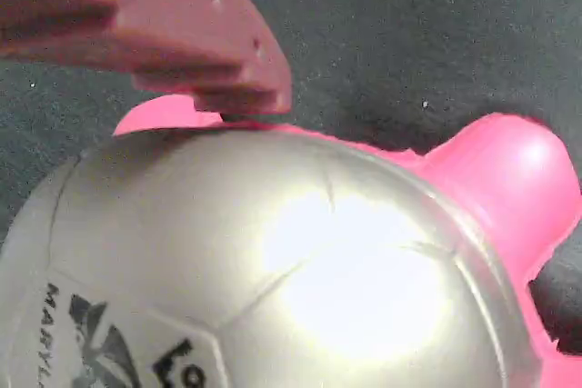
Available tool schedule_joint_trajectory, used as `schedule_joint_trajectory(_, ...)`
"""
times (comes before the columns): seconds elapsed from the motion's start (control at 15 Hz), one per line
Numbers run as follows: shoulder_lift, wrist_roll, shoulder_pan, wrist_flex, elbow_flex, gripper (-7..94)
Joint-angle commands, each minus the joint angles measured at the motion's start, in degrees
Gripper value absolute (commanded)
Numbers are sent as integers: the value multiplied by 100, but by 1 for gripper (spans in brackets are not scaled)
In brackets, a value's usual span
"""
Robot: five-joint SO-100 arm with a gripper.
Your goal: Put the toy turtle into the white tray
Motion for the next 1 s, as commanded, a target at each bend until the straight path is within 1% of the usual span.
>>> schedule_joint_trajectory(0.0,246,149,-123,35,-281,41)
schedule_joint_trajectory(0.07,246,185,-132,18,-281,29)
schedule_joint_trajectory(0.2,264,264,-141,-18,-281,0)
schedule_joint_trajectory(0.4,624,237,-141,0,-141,-1)
schedule_joint_trajectory(0.67,2681,70,0,123,896,-1)
schedule_joint_trajectory(0.93,4368,-237,554,562,1371,-1)
